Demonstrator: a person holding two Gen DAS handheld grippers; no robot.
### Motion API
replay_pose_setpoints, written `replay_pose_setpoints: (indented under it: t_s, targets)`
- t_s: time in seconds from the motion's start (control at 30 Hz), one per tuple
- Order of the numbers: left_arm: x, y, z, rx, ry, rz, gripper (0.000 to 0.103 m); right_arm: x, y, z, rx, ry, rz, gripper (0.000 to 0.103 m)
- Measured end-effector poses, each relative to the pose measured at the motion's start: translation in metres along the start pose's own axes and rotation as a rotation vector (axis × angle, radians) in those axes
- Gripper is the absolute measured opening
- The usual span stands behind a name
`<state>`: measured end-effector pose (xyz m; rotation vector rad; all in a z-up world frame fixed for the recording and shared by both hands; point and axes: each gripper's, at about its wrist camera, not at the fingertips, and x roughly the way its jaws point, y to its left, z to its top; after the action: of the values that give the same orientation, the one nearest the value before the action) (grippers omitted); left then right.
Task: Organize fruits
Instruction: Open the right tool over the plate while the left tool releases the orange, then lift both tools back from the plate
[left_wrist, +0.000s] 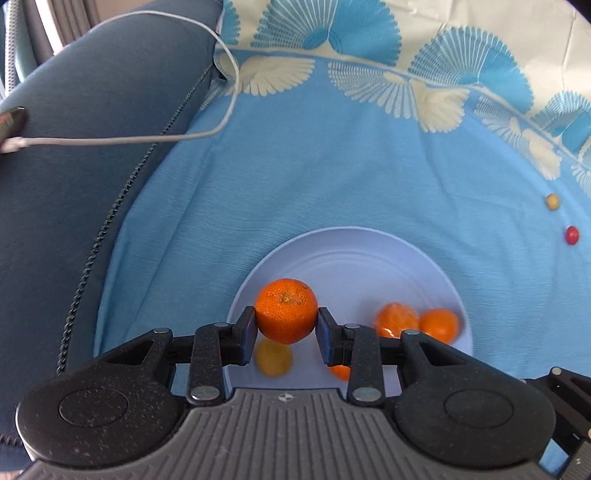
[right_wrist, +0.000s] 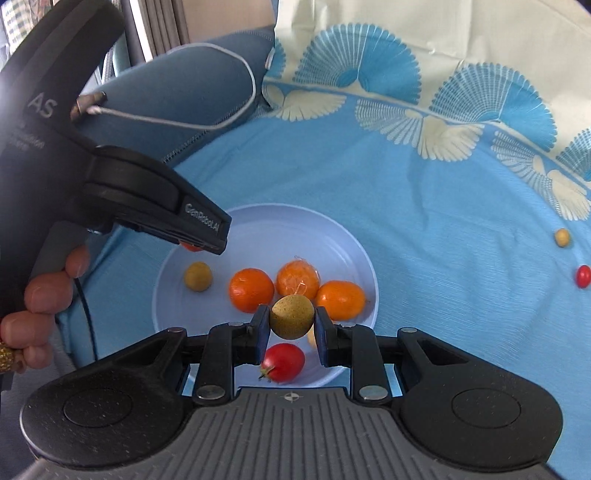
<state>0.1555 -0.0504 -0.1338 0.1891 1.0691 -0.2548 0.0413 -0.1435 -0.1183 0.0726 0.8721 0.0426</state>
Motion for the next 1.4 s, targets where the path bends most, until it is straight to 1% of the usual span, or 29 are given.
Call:
replay_pose_setpoints:
  t_s: [0.07, 0.1, 0.13, 0.17, 0.2, 0.23, 0.27, 0.33, 0.37, 0.43, 0.47, 0.53, 0.63, 0.73, 0.8, 0.9, 1.07, 1.23, 1.4]
  targets:
    - [0.008, 0.002, 0.001, -0.001, 0.017, 0.007, 0.041, 0.009, 0.0, 0.001, -0.008, 0.008, 0.0, 0.027]
    - [0.009, 0.004, 0.002, 0.001, 0.016, 0.003, 0.054, 0.013, 0.0, 0.002, -0.012, 0.01, -0.003, 0.027]
    - [0.007, 0.006, 0.003, 0.002, 0.008, 0.0, 0.075, 0.016, -0.001, 0.003, -0.016, 0.009, 0.002, 0.027]
    - [0.001, 0.008, 0.004, -0.003, -0.013, -0.004, 0.087, 0.017, -0.001, 0.004, -0.018, 0.004, 0.008, 0.027]
    - [-0.007, 0.011, 0.004, -0.012, -0.045, -0.008, 0.102, 0.018, -0.002, 0.005, -0.016, -0.002, 0.015, 0.032]
    - [-0.017, 0.015, 0.002, -0.02, -0.077, -0.007, 0.103, 0.016, -0.003, 0.007, -0.012, -0.007, 0.024, 0.046]
    - [-0.027, 0.016, 0.002, -0.025, -0.099, -0.001, 0.103, 0.013, -0.004, 0.009, -0.005, -0.016, 0.035, 0.053]
    - [-0.043, 0.021, -0.005, -0.028, -0.105, 0.01, 0.103, 0.001, -0.005, 0.01, 0.008, -0.039, 0.037, 0.071]
    - [-0.052, 0.023, -0.01, -0.039, -0.101, 0.017, 0.103, -0.006, -0.005, 0.011, 0.011, -0.042, 0.031, 0.076]
    - [-0.07, 0.029, -0.024, -0.061, -0.089, 0.021, 0.103, -0.023, -0.002, 0.008, 0.022, -0.039, 0.011, 0.094]
    - [-0.079, 0.031, -0.031, -0.067, -0.081, 0.025, 0.103, -0.034, -0.001, 0.004, 0.03, -0.04, 0.002, 0.097]
    - [-0.098, 0.034, -0.048, -0.074, -0.073, 0.044, 0.103, -0.057, 0.004, -0.006, 0.029, -0.043, 0.005, 0.1]
    - [-0.127, 0.035, -0.072, -0.085, -0.079, 0.071, 0.103, -0.092, 0.013, -0.02, 0.024, -0.054, -0.014, 0.101]
    - [-0.154, 0.034, -0.092, -0.089, -0.112, 0.066, 0.103, -0.127, 0.02, -0.035, 0.039, -0.098, -0.029, 0.102]
    - [-0.168, 0.032, -0.105, -0.087, -0.136, 0.068, 0.103, -0.147, 0.025, -0.045, 0.025, -0.145, -0.046, 0.102]
    - [-0.18, 0.027, -0.118, -0.087, -0.142, 0.069, 0.103, -0.167, 0.026, -0.055, 0.022, -0.183, -0.063, 0.102]
    - [-0.199, 0.018, -0.136, -0.086, -0.147, 0.042, 0.103, -0.193, 0.027, -0.068, 0.045, -0.209, -0.059, 0.102]
    - [-0.219, 0.011, -0.15, -0.072, -0.187, 0.052, 0.103, -0.218, 0.031, -0.078, 0.04, -0.258, -0.058, 0.102]
    - [-0.233, 0.004, -0.157, -0.062, -0.216, 0.051, 0.103, -0.236, 0.033, -0.087, 0.031, -0.294, -0.053, 0.102]
